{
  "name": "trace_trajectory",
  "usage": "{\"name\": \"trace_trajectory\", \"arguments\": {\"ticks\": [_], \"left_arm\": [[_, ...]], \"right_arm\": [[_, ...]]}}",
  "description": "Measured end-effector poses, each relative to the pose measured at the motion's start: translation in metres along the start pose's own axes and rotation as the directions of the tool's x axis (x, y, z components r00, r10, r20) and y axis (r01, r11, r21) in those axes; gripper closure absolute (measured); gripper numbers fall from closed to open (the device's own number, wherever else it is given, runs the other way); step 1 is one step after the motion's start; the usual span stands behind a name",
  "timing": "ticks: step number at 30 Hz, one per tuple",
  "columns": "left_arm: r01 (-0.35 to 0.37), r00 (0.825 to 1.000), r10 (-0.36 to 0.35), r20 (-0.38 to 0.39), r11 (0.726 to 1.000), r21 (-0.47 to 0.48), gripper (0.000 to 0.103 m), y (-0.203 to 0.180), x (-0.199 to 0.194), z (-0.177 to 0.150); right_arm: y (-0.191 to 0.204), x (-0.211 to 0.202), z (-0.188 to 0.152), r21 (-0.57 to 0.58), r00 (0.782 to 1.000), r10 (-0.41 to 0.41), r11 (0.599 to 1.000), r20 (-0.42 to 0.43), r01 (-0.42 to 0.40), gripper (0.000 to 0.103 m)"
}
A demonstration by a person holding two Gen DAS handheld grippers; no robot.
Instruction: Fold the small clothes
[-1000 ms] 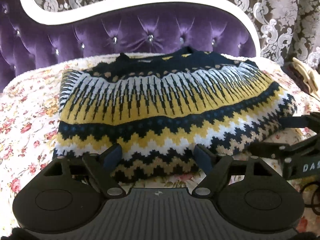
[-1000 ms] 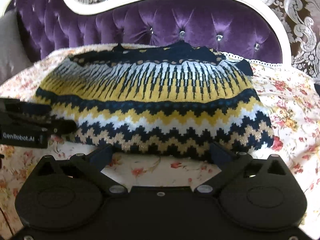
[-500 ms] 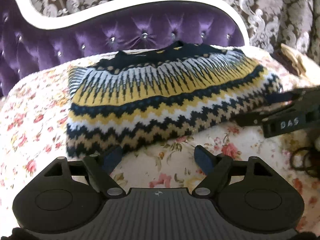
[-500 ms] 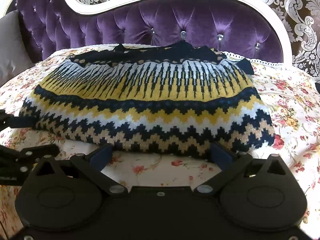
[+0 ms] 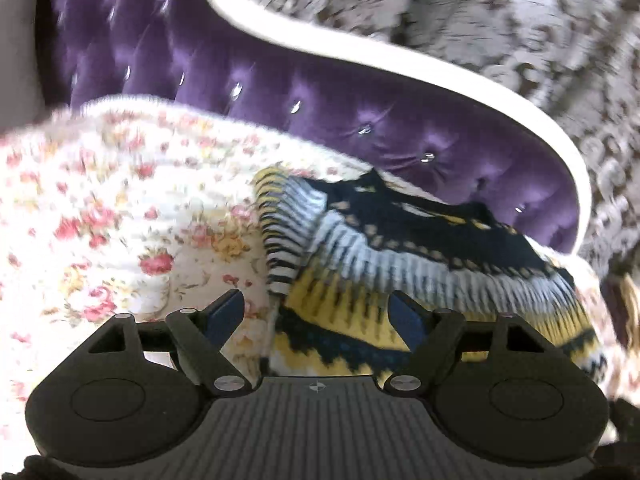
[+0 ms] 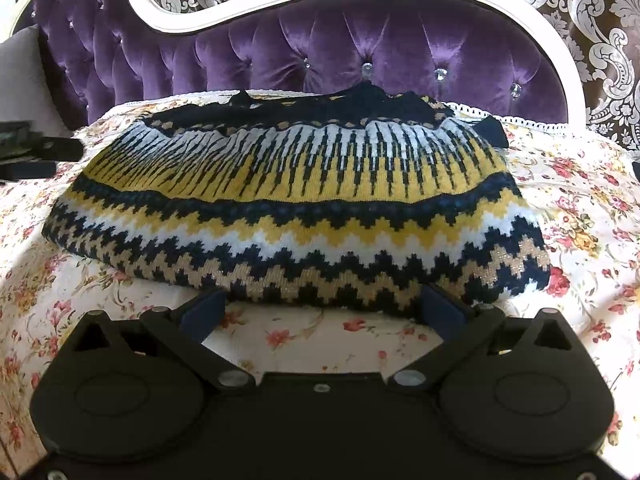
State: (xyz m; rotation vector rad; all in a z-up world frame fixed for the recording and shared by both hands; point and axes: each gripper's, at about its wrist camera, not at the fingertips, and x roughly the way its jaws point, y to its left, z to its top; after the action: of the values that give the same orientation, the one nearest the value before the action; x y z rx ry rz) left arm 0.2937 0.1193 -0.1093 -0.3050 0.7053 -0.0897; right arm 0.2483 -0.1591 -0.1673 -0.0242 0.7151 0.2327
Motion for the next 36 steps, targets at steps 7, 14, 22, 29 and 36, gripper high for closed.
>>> {"name": "trace_trajectory", "arguments": {"ticks": [7,14,22,29,36], "left_arm": [[0.074,0.993,-0.077,-0.091,0.997,-0.034,0.026,-0.007,0.04,0.005],[-0.037,0.99,0.049,-0.13,0.995,0.096,0.083,-0.017,0.032,0.001],[-0.013,0.992,0.032,-0.122,0.987,0.159,0.073,-0.024,0.015,0.005],[-0.016,1.0,0.013,0.015,0.969,0.246,0.034,-0.039,-0.026,0.027],[-0.055,0.998,0.047,0.034,0.95,0.307,0.03,-0.073,0.012,0.038]], "right_arm": [[-0.001,0.0,0.0,0.005,1.0,0.003,1.0,0.002,-0.003,0.0],[-0.001,0.0,0.0,0.011,1.0,0.004,1.0,0.005,-0.004,0.0],[0.0,-0.004,0.003,0.013,1.0,0.012,1.0,0.0,-0.012,0.001],[-0.007,-0.054,0.013,0.038,0.994,0.007,0.999,0.108,-0.011,0.006],[-0.024,-0.04,0.062,0.032,0.977,-0.047,0.999,0.209,0.041,0.016]]}}
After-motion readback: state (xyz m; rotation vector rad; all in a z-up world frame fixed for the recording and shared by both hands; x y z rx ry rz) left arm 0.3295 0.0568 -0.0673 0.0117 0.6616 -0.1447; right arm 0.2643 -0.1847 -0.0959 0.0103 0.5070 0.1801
